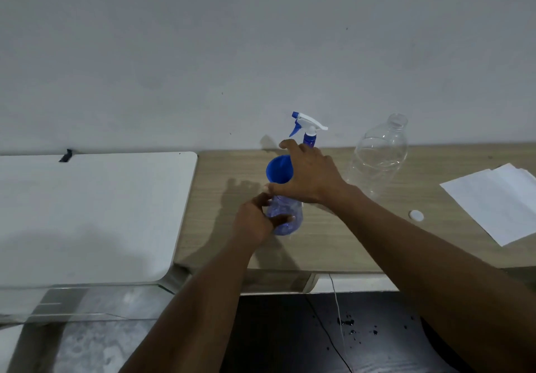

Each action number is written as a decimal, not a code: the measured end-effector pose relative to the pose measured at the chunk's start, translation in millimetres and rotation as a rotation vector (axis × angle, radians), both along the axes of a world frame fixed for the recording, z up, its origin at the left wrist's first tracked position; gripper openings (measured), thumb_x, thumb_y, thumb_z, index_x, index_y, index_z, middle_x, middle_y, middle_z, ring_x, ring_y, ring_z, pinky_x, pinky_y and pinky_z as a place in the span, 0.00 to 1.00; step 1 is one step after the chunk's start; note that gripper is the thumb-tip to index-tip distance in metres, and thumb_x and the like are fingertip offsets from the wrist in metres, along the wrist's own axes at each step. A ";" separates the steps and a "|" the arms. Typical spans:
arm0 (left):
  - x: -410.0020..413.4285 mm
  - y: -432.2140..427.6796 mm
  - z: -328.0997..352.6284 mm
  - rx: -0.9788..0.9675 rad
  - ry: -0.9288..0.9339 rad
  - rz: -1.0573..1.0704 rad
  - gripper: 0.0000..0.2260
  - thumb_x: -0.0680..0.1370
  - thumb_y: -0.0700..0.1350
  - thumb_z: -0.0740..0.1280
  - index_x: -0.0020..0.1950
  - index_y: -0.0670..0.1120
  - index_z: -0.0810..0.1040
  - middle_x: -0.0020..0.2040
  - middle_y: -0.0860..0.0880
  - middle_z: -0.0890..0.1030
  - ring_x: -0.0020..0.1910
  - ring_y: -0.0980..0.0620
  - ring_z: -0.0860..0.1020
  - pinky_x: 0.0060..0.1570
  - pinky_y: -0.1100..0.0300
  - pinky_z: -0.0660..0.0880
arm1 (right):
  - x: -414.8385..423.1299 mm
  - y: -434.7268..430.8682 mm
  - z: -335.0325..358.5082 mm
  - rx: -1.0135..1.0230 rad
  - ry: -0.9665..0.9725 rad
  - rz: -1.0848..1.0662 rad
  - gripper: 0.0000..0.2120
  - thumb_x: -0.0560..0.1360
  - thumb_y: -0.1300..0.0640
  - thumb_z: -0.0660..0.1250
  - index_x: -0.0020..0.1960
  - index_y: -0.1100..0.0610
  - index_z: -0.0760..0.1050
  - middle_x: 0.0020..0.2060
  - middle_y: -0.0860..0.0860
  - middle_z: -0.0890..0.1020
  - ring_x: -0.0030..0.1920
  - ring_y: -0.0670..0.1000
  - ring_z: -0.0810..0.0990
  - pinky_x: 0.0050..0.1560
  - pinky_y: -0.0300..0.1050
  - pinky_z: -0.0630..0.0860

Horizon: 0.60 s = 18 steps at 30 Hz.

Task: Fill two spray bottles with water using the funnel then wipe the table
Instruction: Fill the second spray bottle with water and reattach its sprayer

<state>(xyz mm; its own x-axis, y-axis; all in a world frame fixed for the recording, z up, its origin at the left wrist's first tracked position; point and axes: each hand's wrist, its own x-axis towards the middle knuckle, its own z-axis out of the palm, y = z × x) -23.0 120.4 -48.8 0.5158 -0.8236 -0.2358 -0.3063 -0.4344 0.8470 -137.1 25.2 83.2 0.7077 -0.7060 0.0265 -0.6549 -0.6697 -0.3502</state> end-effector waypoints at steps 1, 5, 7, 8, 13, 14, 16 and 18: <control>0.0 -0.2 -0.3 -0.007 0.011 0.000 0.31 0.58 0.62 0.81 0.58 0.58 0.77 0.52 0.60 0.81 0.49 0.54 0.82 0.56 0.49 0.79 | 0.5 -1.7 -0.8 0.032 -0.021 0.012 0.43 0.65 0.34 0.73 0.73 0.47 0.60 0.63 0.51 0.75 0.62 0.56 0.76 0.60 0.55 0.74; -0.8 0.1 1.8 -0.006 0.034 0.007 0.32 0.56 0.65 0.79 0.57 0.59 0.77 0.52 0.60 0.81 0.47 0.53 0.83 0.54 0.48 0.80 | 0.0 -1.4 -0.1 0.030 -0.093 0.013 0.40 0.66 0.36 0.73 0.72 0.49 0.63 0.63 0.49 0.76 0.58 0.52 0.77 0.54 0.50 0.76; -0.1 -0.7 1.8 -0.016 0.038 0.005 0.36 0.53 0.67 0.78 0.58 0.58 0.78 0.53 0.59 0.81 0.47 0.53 0.83 0.54 0.48 0.81 | -0.7 -2.5 0.9 0.016 -0.059 0.020 0.38 0.67 0.35 0.72 0.70 0.50 0.66 0.61 0.49 0.77 0.55 0.51 0.76 0.53 0.50 0.77; 0.1 -1.2 2.0 -0.018 0.036 -0.003 0.37 0.52 0.68 0.77 0.58 0.57 0.78 0.53 0.59 0.81 0.48 0.53 0.83 0.55 0.48 0.80 | -1.5 -3.3 2.0 0.023 -0.039 0.025 0.38 0.67 0.35 0.72 0.70 0.50 0.67 0.60 0.49 0.77 0.54 0.51 0.76 0.52 0.50 0.77; 2.2 0.9 4.0 -0.003 -0.036 -0.031 0.28 0.61 0.60 0.81 0.58 0.60 0.76 0.51 0.62 0.80 0.47 0.55 0.82 0.55 0.50 0.80 | -7.7 -12.3 14.5 0.138 -0.069 0.005 0.33 0.68 0.36 0.73 0.67 0.50 0.70 0.58 0.48 0.76 0.56 0.51 0.76 0.54 0.48 0.76; 3.1 0.8 3.3 -0.005 -0.048 -0.030 0.29 0.62 0.60 0.81 0.59 0.59 0.76 0.51 0.62 0.80 0.47 0.54 0.82 0.54 0.50 0.80 | -9.4 -13.8 16.2 0.182 -0.088 -0.007 0.32 0.68 0.38 0.74 0.66 0.50 0.71 0.58 0.48 0.75 0.56 0.51 0.76 0.53 0.46 0.75; 3.5 2.0 4.0 -0.016 -0.064 -0.031 0.27 0.63 0.59 0.81 0.58 0.60 0.76 0.50 0.62 0.80 0.46 0.55 0.82 0.53 0.52 0.80 | -13.6 -16.7 13.6 0.297 -0.157 -0.069 0.27 0.69 0.42 0.74 0.64 0.51 0.72 0.56 0.47 0.76 0.54 0.50 0.77 0.51 0.44 0.74; 4.2 4.1 4.6 -0.041 -0.074 -0.022 0.24 0.63 0.57 0.81 0.56 0.61 0.76 0.49 0.61 0.81 0.44 0.56 0.81 0.49 0.56 0.79 | -19.4 -18.3 5.4 0.471 -0.285 -0.170 0.21 0.70 0.44 0.73 0.59 0.51 0.74 0.53 0.48 0.78 0.51 0.50 0.79 0.49 0.44 0.75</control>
